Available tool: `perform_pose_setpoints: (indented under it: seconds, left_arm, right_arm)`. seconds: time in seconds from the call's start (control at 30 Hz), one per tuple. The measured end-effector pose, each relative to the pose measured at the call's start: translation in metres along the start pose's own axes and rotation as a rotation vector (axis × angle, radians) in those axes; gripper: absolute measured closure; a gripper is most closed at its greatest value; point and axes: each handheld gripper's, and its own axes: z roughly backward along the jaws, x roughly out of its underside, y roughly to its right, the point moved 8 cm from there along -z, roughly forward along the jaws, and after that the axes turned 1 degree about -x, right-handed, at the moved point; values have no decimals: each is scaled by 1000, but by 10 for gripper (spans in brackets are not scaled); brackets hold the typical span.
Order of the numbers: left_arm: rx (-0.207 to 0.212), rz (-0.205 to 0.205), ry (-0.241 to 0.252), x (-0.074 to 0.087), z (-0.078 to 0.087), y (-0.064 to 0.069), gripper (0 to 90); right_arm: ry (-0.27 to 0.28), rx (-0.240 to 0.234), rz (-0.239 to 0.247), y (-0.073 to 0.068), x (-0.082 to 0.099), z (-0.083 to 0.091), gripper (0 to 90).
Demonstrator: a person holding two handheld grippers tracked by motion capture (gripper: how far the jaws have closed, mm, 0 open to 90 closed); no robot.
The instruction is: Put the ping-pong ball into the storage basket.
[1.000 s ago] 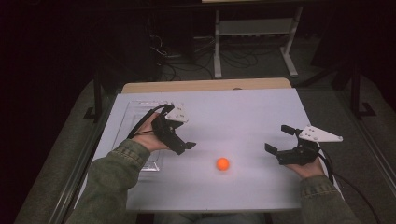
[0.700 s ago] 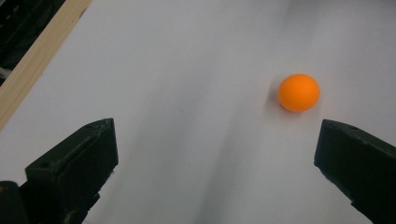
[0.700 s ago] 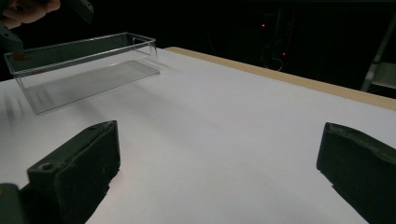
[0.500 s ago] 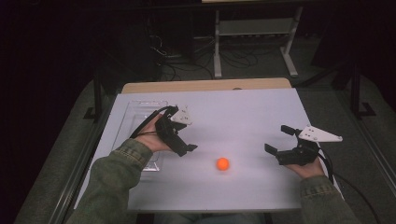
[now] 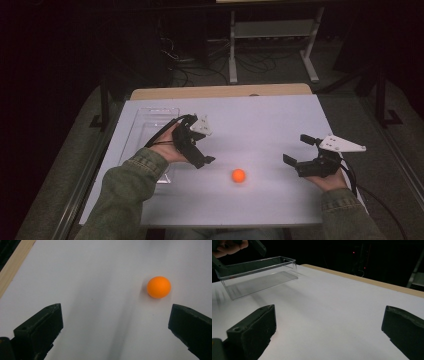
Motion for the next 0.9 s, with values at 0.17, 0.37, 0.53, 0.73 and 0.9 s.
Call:
perform_pose_setpoints:
  seconds: [0.17, 0.37, 0.53, 0.73, 0.9]
  left_arm:
    - [10, -9, -13, -1, -7, 1, 0]
    - [21, -20, -31, -3, -14, 4, 0]
    - [29, -31, -45, -5, -20, 6, 0]
    - [29, -40, -55, -10, -27, 8, 0]
    - [35, -47, -63, -13, -34, 10, 0]
  right_arm:
    - [0, -1, 0, 0, 0, 0, 0]
    - [-1, -3, 0, 0, 0, 0, 0]
    - [-1, -3, 0, -1, 0, 0, 0]
    - [-1, -5, 0, -1, 0, 0, 0]
    - [-2, -6, 0, -1, 0, 0, 0]
